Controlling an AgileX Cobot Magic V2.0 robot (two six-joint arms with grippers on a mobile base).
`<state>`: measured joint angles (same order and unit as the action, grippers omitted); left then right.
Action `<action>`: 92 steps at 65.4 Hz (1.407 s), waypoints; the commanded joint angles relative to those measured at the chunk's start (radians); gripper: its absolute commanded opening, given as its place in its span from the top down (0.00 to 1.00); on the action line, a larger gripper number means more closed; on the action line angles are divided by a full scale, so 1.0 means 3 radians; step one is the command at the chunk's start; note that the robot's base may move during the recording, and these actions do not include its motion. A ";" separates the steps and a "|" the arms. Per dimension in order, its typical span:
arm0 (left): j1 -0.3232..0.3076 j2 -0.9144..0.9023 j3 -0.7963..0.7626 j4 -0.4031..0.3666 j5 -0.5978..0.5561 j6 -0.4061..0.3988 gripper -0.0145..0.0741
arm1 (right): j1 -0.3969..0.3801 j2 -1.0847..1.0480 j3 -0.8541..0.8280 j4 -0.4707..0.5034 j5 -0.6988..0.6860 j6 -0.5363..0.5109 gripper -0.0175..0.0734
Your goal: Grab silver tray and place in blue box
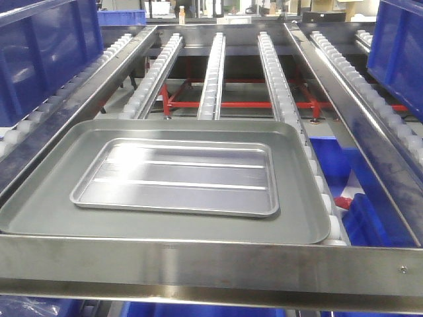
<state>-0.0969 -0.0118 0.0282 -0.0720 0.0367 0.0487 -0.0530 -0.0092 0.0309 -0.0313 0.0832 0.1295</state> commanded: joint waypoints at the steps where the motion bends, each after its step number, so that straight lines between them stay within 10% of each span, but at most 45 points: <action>1: -0.0015 -0.0063 -0.0004 -0.0028 -0.0302 0.0008 0.94 | -0.0016 -0.0073 0.0009 -0.0008 -0.0306 -0.0026 0.75; 65: -0.0015 -0.0041 -0.0187 -0.0231 -0.0855 -0.0011 0.94 | -0.0016 -0.0071 -0.0121 0.0027 -0.0649 -0.0020 0.75; 79: -0.0015 0.0250 -0.1327 0.0280 0.0004 -0.0011 0.94 | -0.0016 0.0031 -0.0984 0.0027 -0.0397 -0.0020 0.75; 92: -0.0015 0.0984 -0.2415 0.0192 0.1022 -0.0011 0.79 | -0.0004 0.0653 -0.1732 0.0027 -0.0098 -0.0020 0.68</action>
<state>-0.0969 0.1918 -0.5896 0.0000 0.3046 0.0487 -0.0530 0.1067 -0.3981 -0.0233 0.0897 0.1295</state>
